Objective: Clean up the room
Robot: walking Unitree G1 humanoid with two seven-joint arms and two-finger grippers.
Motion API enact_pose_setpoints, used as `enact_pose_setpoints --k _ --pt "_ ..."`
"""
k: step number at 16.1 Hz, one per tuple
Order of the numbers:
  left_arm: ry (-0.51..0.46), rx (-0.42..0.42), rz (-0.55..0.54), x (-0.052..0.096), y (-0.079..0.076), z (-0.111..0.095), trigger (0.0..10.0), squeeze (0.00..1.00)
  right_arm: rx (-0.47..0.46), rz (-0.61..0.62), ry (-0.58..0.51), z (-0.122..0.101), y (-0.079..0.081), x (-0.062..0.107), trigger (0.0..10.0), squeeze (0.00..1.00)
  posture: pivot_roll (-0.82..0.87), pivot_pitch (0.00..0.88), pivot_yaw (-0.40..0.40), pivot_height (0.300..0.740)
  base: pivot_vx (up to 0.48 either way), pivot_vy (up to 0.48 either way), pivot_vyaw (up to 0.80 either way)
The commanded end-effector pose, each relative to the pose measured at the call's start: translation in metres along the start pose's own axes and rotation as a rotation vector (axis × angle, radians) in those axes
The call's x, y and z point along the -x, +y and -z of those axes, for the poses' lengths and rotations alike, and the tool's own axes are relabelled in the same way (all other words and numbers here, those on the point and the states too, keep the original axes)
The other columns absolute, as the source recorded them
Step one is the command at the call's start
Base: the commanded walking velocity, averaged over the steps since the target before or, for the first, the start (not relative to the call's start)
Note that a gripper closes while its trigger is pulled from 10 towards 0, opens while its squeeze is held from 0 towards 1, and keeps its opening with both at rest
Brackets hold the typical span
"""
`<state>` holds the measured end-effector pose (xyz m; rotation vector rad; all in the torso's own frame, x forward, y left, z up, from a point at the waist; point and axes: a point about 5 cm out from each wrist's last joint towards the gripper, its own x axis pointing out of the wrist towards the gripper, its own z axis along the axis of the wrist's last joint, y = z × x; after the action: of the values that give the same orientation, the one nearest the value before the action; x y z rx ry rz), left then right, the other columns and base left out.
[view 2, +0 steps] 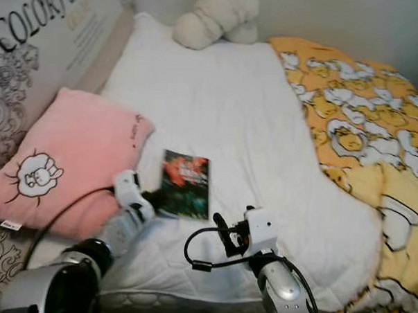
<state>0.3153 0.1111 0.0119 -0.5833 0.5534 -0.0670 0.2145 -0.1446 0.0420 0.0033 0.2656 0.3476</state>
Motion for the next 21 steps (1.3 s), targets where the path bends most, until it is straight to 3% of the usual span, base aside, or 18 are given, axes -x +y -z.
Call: enact_pose_setpoints --k 1,4,7,8,9,12,13,14,15,16,21 --pt "-0.05 -0.069 0.024 -0.004 -0.012 -0.014 10.0 0.0 -0.007 0.004 -0.012 -0.005 -0.004 0.002 10.0 0.0 -0.05 0.0 -0.127 0.74 0.0 0.0 0.0" --pt "-0.05 -0.204 -0.009 -0.001 0.002 -0.021 10.0 0.0 -0.047 -0.048 -0.004 -0.003 -0.003 0.002 10.0 0.0 -0.03 0.0 -0.131 0.74 0.0 0.0 0.0" --pt "-0.008 -0.358 0.01 0.001 0.01 -0.024 10.0 0.0 -0.133 -0.112 0.108 0.021 -0.006 0.008 10.0 0.0 0.0 0.0 -0.129 0.74 0.0 0.0 0.0" --pt "-0.004 -0.365 0.013 0.001 0.011 -0.024 10.0 0.0 -0.137 -0.117 0.121 0.024 -0.006 0.009 10.0 0.0 0.0 0.0 -0.128 0.74 0.0 0.0 0.0" --pt "0.023 -0.468 0.004 0.003 0.018 -0.029 10.0 0.0 -0.133 -0.132 0.15 0.032 -0.006 0.012 10.0 0.0 0.01 0.0 -0.124 0.74 0.0 0.0 0.0" --pt "0.026 -0.541 -0.051 0.005 0.029 -0.04 10.0 0.0 -0.138 -0.158 0.159 0.035 -0.001 0.01 10.0 0.0 0.02 0.0 -0.114 0.74 0.0 0.0 0.0" --pt "0.036 -0.555 -0.059 0.005 0.03 -0.04 10.0 0.31 -0.14 -0.163 0.16 0.035 0.0 0.009 10.0 0.0 0.02 0.0 -0.11 0.74 0.0 0.0 0.0" --pt "0.044 -0.576 -0.065 0.005 0.03 -0.041 10.0 0.78 -0.141 -0.168 0.161 0.035 0.0 0.008 10.0 0.0 0.03 0.0 -0.109 0.74 0.0 0.0 0.0" --pt "0.043 -0.584 -0.068 0.005 0.03 -0.041 10.0 0.78 -0.14 -0.17 0.161 0.035 0.0 0.008 10.0 0.0 0.03 0.0 -0.109 0.74 0.0 0.0 0.0" --pt "0.037 -0.606 -0.07 0.004 0.028 -0.044 10.0 1.0 -0.137 -0.174 0.16 0.036 0.0 0.007 10.0 0.0 0.03 0.0 -0.108 0.74 0.0 0.0 0.0" --pt "0.013 -0.701 0.035 0.0 0.006 -0.041 10.0 1.0 -0.136 -0.166 0.131 0.032 -0.002 0.003 10.0 0.0 0.04 0.0 -0.098 0.74 0.0 0.0 0.0"
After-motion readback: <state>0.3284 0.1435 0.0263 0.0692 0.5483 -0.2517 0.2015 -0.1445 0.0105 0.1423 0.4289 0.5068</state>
